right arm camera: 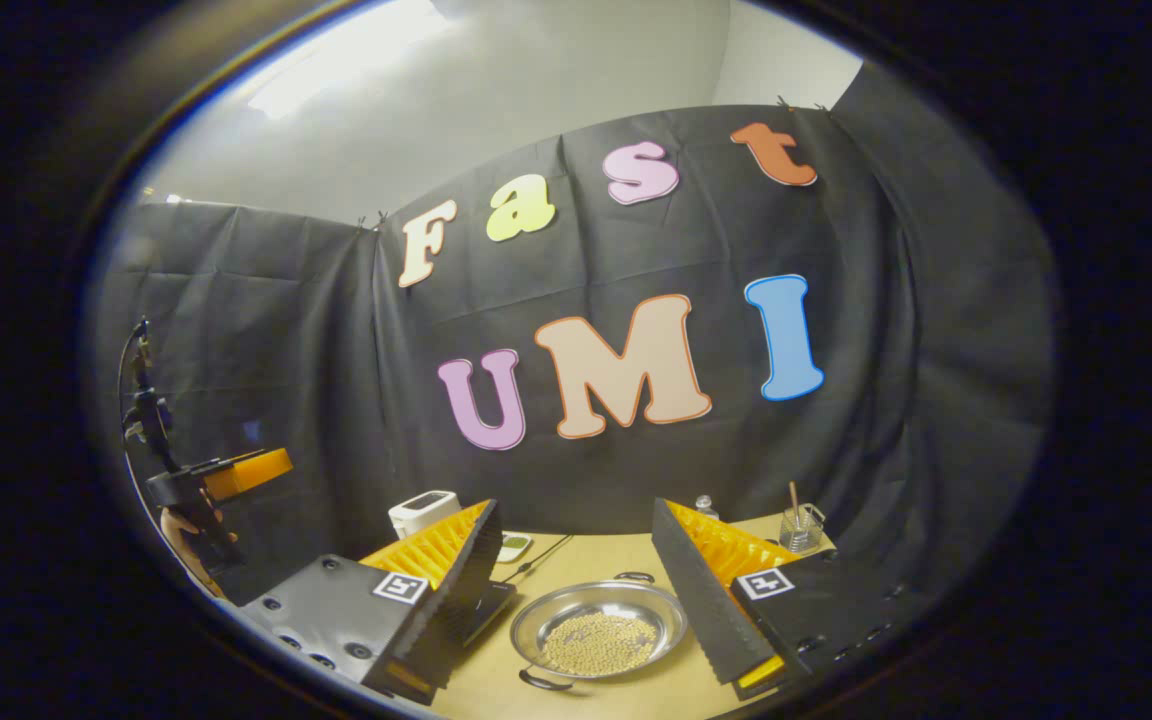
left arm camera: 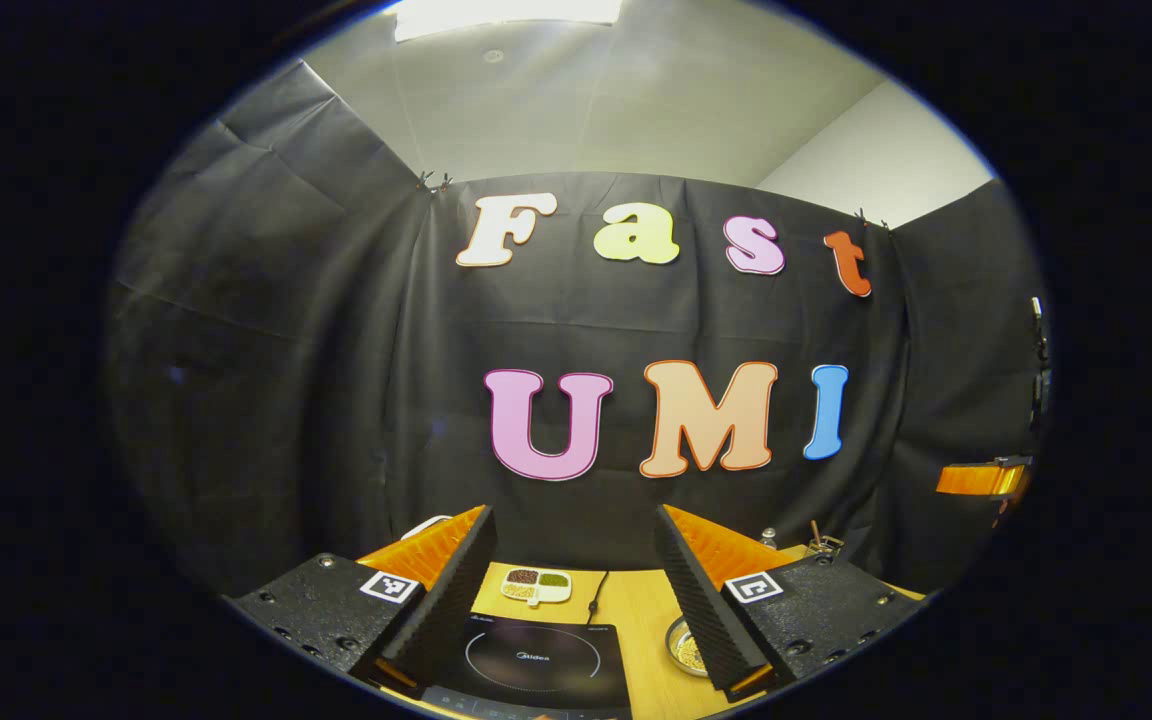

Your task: First push the handle of the pot to place it horizontally, then grasp the pot with both hands and set it on the induction cooktop.

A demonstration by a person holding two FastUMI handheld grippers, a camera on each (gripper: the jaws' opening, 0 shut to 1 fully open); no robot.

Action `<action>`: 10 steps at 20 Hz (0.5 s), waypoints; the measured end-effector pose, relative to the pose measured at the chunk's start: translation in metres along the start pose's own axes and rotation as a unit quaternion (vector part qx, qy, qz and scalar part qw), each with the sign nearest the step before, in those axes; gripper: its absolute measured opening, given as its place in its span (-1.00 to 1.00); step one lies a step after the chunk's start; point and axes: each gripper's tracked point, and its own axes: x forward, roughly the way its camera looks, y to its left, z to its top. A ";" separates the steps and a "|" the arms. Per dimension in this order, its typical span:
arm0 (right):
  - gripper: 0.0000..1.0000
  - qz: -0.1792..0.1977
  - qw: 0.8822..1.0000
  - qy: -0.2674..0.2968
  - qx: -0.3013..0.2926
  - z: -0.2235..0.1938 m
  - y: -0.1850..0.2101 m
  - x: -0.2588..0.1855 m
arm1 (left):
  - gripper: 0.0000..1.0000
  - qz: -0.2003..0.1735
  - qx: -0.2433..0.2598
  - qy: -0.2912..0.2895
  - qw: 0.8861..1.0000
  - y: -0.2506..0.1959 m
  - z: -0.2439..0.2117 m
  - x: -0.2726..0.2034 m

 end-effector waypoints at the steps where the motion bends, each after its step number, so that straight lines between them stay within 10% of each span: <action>1: 0.82 -0.001 1.000 0.000 -0.001 0.000 0.000 0.000 | 0.84 0.000 0.002 0.001 1.000 0.000 0.000 0.000; 10: 0.82 0.005 1.000 -0.013 0.005 -0.019 0.009 -0.011 | 0.84 -0.023 0.012 0.009 1.000 -0.014 -0.026 -0.003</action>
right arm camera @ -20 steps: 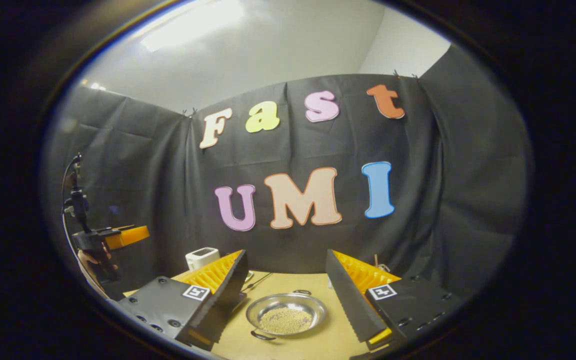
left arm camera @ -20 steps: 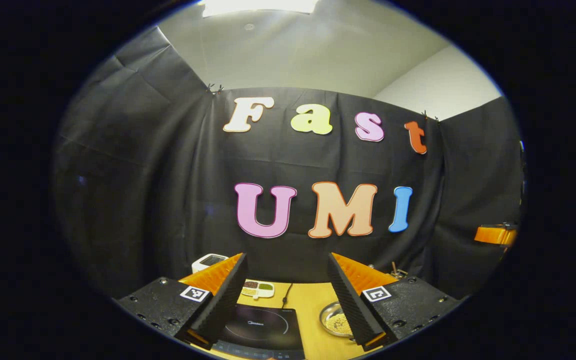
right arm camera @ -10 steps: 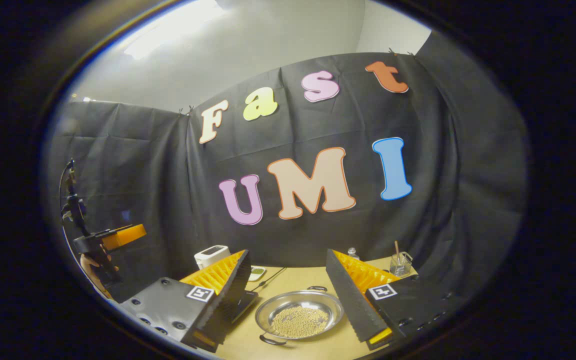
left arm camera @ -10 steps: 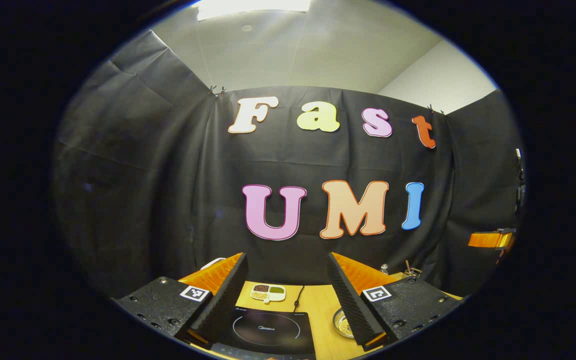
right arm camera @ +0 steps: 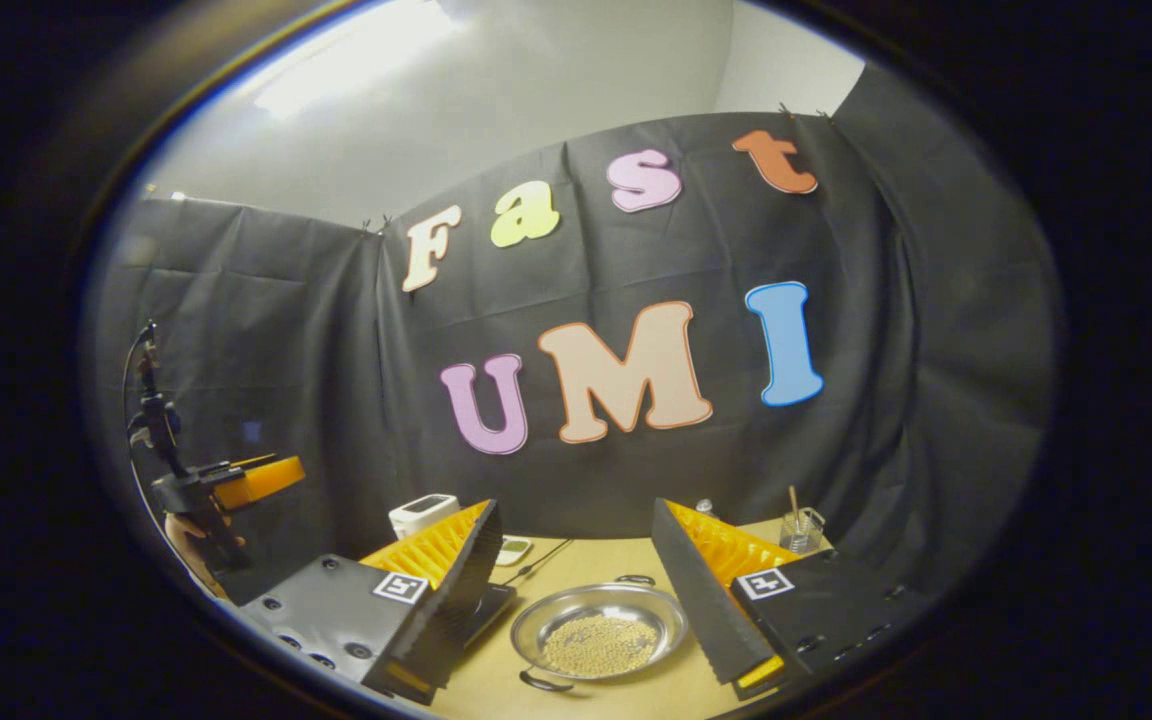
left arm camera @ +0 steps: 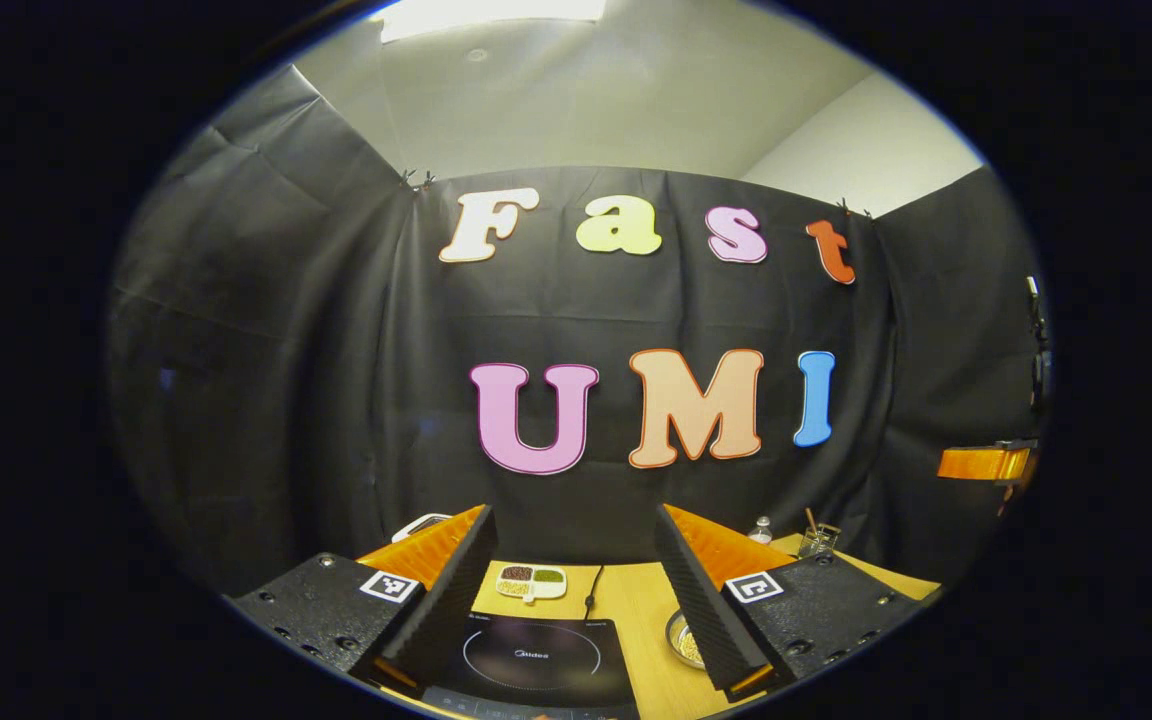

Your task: First push the handle of the pot to place it horizontally, then grasp the pot with both hands and set it on the induction cooktop.

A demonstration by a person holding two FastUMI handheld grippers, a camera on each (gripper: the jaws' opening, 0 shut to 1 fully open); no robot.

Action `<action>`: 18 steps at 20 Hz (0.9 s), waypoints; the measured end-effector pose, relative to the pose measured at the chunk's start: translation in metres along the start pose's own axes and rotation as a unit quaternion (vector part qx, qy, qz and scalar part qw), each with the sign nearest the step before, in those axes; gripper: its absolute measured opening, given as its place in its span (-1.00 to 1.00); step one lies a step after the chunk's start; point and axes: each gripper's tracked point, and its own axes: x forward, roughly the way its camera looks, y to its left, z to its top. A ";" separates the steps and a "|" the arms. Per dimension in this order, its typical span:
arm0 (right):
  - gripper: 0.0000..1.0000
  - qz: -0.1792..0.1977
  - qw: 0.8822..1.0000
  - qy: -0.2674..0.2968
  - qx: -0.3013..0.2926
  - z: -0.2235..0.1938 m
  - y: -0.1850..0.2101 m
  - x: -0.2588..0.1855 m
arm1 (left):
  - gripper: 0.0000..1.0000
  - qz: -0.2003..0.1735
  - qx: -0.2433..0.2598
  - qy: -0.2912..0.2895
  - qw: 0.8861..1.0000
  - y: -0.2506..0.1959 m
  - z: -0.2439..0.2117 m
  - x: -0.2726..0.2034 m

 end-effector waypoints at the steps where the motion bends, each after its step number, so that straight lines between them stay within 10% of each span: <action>1: 0.92 0.004 1.000 0.004 0.009 -0.014 0.001 -0.003 | 0.92 0.000 0.004 0.003 1.000 0.001 -0.007 -0.004; 14: 0.90 0.039 0.987 0.084 0.133 -0.199 0.026 -0.015 | 0.92 0.013 -0.006 0.009 1.000 0.010 -0.061 -0.054; 18: 0.53 0.016 0.987 0.110 0.116 -0.253 0.036 -0.010 | 0.92 0.027 -0.013 0.004 1.000 0.018 -0.066 -0.066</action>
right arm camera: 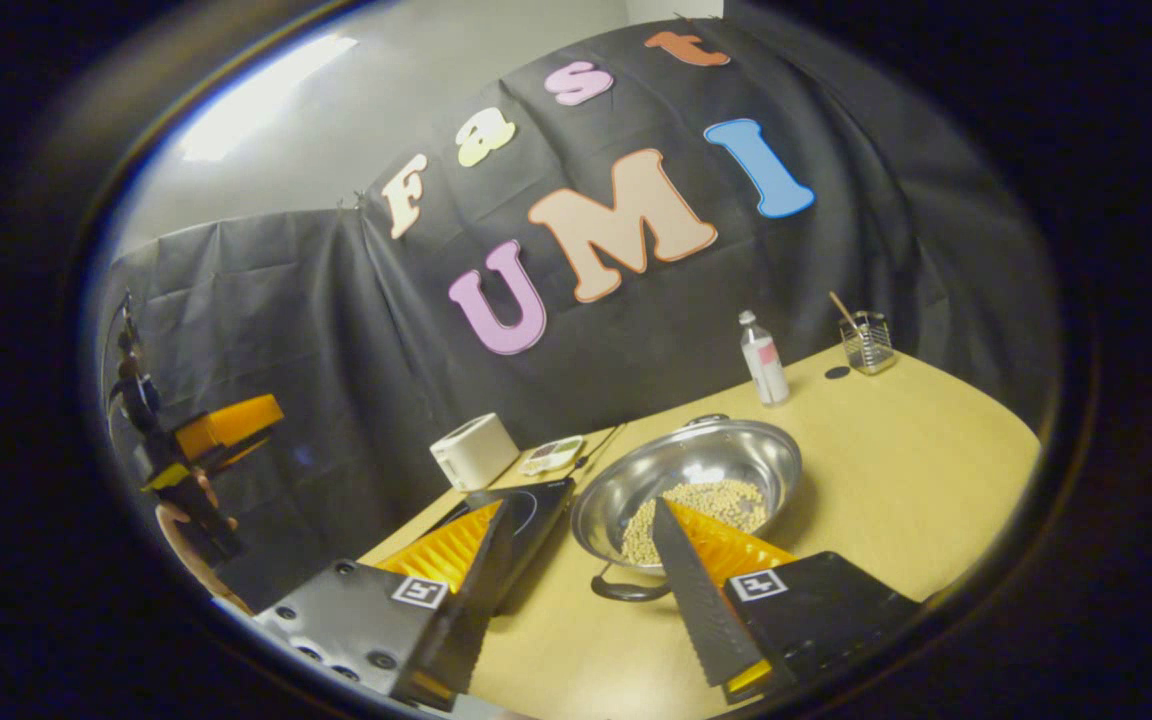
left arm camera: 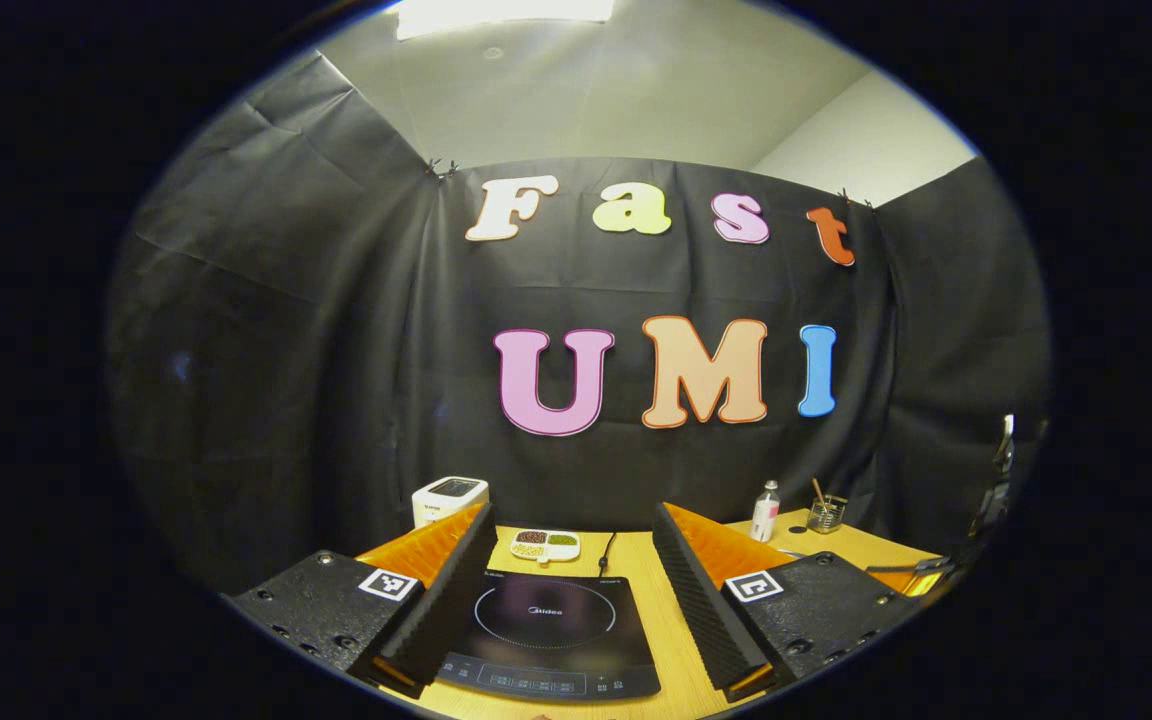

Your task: First push the handle of the pot to place it horizontally, then grasp the pot with both hands and set it on the induction cooktop.

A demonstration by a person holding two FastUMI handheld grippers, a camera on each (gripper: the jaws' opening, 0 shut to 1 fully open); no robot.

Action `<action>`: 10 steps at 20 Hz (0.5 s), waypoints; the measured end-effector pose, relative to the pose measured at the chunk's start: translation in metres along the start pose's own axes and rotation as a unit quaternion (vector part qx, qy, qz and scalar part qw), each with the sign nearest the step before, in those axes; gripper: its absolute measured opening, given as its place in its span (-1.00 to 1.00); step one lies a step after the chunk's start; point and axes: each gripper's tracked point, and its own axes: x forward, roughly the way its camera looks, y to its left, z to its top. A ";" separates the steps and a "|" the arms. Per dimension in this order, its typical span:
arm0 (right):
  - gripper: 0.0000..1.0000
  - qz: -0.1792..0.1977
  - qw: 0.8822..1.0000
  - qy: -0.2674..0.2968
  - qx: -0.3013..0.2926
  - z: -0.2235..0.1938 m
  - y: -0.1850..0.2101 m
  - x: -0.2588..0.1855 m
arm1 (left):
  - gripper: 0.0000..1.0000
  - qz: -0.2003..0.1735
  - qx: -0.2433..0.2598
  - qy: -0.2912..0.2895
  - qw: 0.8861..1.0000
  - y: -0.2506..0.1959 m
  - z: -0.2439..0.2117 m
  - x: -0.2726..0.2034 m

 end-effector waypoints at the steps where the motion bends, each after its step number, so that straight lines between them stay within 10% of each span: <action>1: 0.45 -0.004 1.000 0.009 -0.012 -0.014 0.003 0.005 | 0.92 0.006 -0.001 -0.002 1.000 0.005 0.000 -0.003; 6: -0.26 -0.005 0.998 0.050 -0.036 -0.066 0.018 0.032 | 0.92 0.040 0.000 -0.007 0.999 0.028 -0.003 -0.017; 8: -0.88 -0.017 0.997 0.070 -0.031 -0.082 0.015 0.043 | 0.84 0.049 -0.002 -0.005 0.999 0.035 -0.006 -0.024; 10: -0.95 -0.022 0.995 0.093 -0.029 -0.098 0.013 0.052 | 0.84 0.057 0.002 -0.002 0.998 0.042 -0.010 -0.029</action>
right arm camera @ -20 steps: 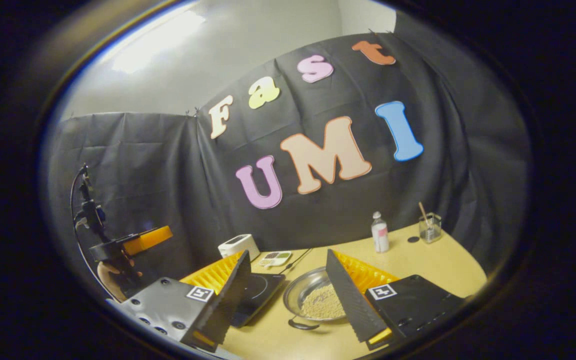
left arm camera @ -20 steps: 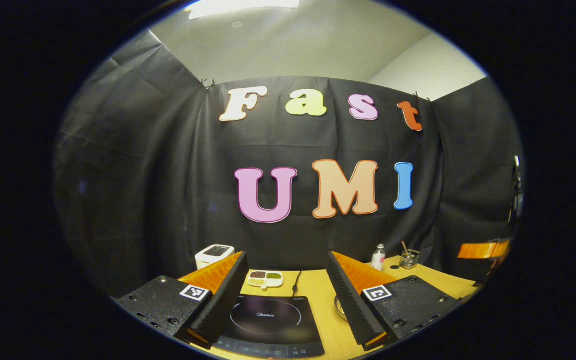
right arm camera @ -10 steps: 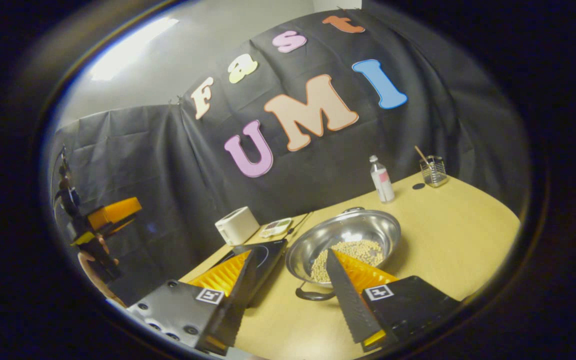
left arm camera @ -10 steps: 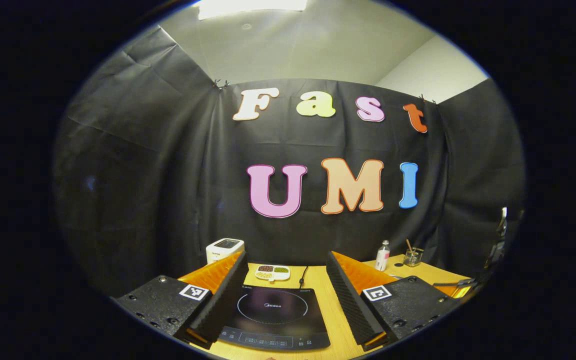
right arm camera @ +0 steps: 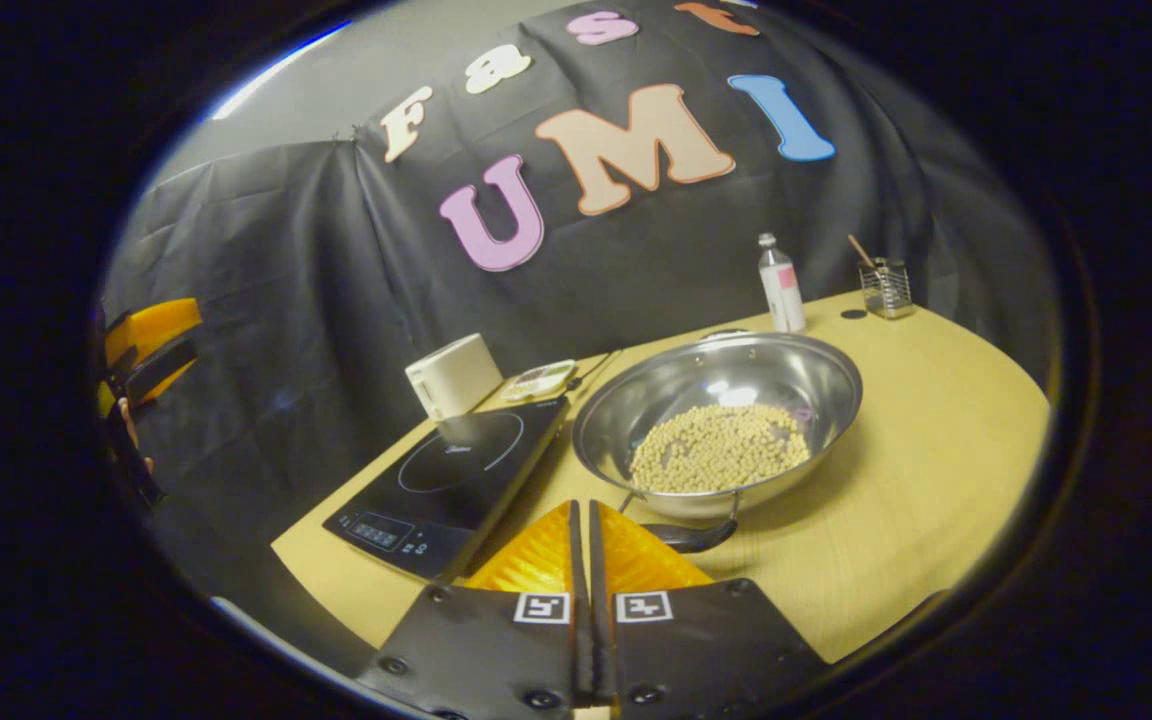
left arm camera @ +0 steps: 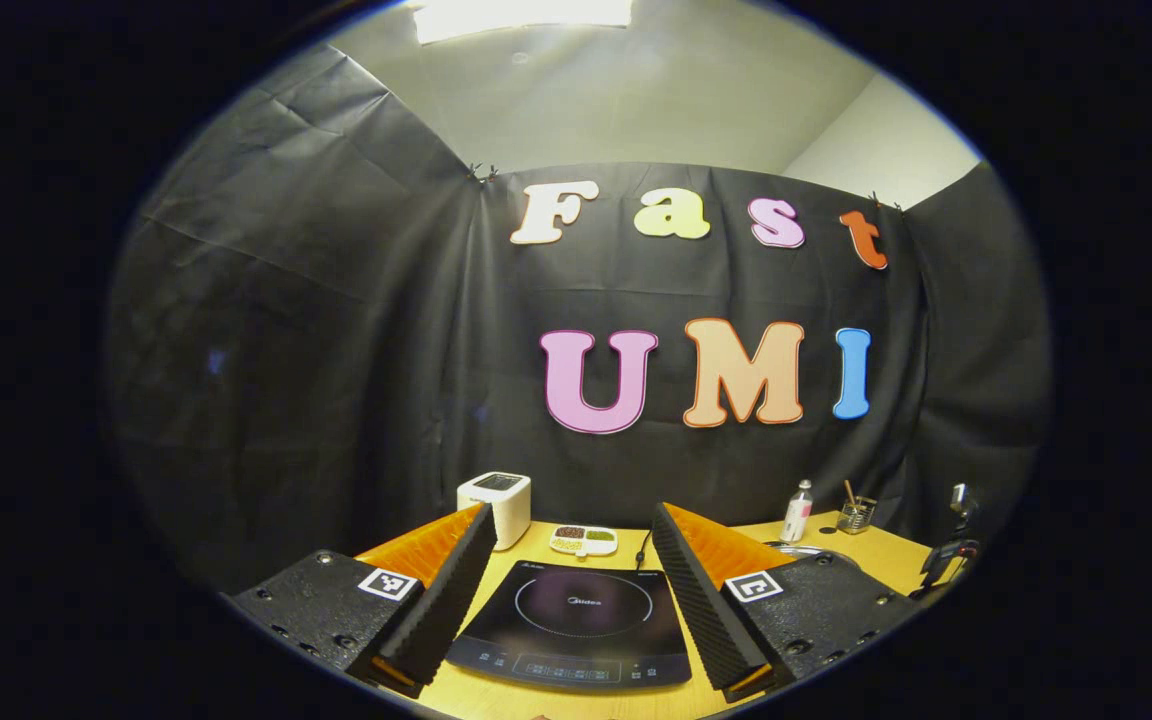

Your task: First push the handle of the pot to place it horizontally, then grasp the pot with both hands and set it on the induction cooktop.

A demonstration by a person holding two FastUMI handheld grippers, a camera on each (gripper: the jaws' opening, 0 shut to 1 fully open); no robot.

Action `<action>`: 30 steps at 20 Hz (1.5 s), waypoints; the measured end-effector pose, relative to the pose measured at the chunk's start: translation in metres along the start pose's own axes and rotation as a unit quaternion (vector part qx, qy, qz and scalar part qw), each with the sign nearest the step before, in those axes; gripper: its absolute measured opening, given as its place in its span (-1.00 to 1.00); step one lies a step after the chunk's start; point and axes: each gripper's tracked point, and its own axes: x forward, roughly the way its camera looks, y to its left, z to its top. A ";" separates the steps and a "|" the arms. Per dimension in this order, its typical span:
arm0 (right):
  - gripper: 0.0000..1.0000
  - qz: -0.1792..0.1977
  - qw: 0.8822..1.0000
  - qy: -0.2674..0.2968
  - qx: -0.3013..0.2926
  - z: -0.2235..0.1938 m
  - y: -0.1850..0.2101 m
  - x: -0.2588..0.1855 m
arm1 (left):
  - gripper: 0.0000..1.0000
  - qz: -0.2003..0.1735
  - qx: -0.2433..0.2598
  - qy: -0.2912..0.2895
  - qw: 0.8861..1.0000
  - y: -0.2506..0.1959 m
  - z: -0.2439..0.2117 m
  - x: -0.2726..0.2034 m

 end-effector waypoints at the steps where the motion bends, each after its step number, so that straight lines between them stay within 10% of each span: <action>1: -0.95 -0.001 1.000 0.006 0.002 -0.005 0.002 0.005 | 0.84 0.006 0.006 0.002 1.000 0.004 -0.003 -0.002; 30: -1.00 -0.102 0.995 0.015 -0.016 -0.006 -0.073 0.000 | 1.00 -0.008 0.006 0.031 0.999 -0.009 -0.030 0.001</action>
